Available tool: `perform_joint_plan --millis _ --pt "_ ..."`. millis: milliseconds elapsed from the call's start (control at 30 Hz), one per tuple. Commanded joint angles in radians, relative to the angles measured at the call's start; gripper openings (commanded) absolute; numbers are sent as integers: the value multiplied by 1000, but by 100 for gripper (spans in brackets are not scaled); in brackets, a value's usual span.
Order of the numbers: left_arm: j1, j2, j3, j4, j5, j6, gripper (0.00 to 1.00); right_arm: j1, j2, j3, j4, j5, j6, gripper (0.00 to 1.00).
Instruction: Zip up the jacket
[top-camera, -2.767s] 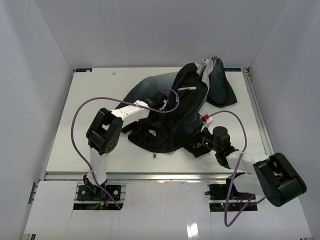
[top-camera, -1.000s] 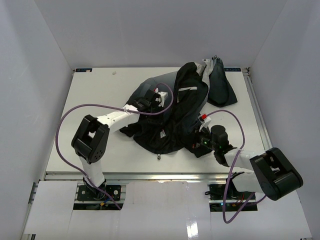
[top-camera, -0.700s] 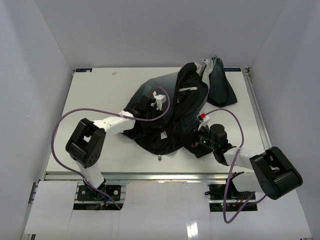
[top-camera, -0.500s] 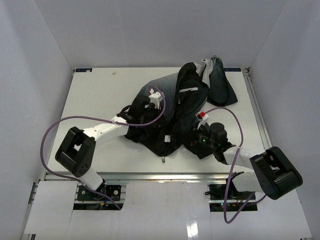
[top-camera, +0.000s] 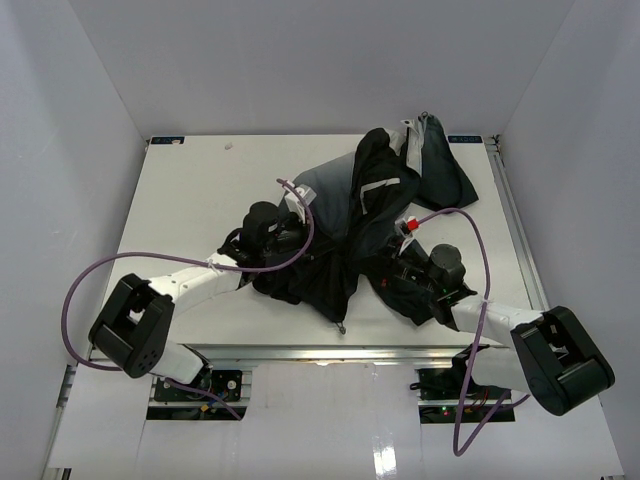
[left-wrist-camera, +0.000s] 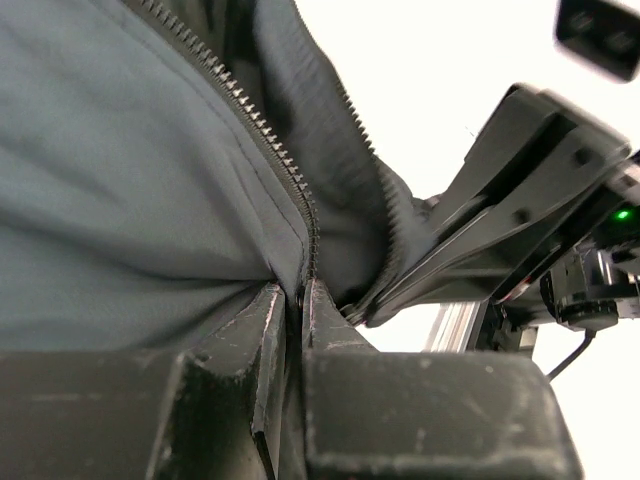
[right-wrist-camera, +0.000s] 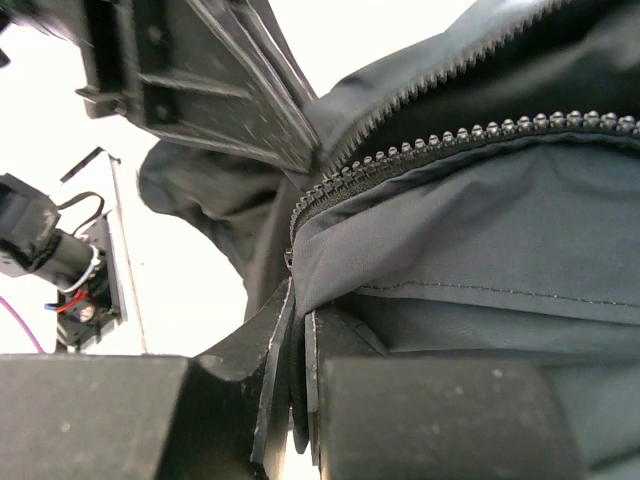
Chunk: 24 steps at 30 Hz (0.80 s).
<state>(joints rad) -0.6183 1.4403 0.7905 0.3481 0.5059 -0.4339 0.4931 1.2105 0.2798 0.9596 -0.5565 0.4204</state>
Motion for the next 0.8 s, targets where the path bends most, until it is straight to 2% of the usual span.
perform_joint_plan --millis 0,167,333,367,433,467,500,533,600,667,700,767 --pt "38 -92 -73 158 81 -48 0 4 -19 53 92 -57 30 8" --pt "48 -101 -137 337 147 -135 0 3 23 55 211 -110 108 8" --pt "48 -74 -132 383 223 -177 1 4 17 56 240 -119 128 8" --pt "48 -73 -129 381 227 -178 5 4 13 59 226 -115 123 8" --pt "48 -72 -120 357 226 -173 22 4 -6 60 181 -101 107 8" --pt "48 -71 -115 348 223 -170 24 4 -13 58 167 -92 96 8" --pt "48 -70 -109 339 221 -167 22 4 -22 56 152 -84 87 8" --pt "48 -66 -103 327 218 -165 13 4 -32 56 135 -79 79 8" --pt "48 -57 -92 303 223 -161 0 4 -47 56 105 -71 68 8" --pt "48 -51 -83 299 236 -161 0 3 -55 55 90 -56 60 8" --pt "48 -49 -76 292 238 -159 4 3 -57 55 85 -54 58 8" --pt "48 -49 -63 264 236 -144 23 4 -54 56 80 -53 56 8"
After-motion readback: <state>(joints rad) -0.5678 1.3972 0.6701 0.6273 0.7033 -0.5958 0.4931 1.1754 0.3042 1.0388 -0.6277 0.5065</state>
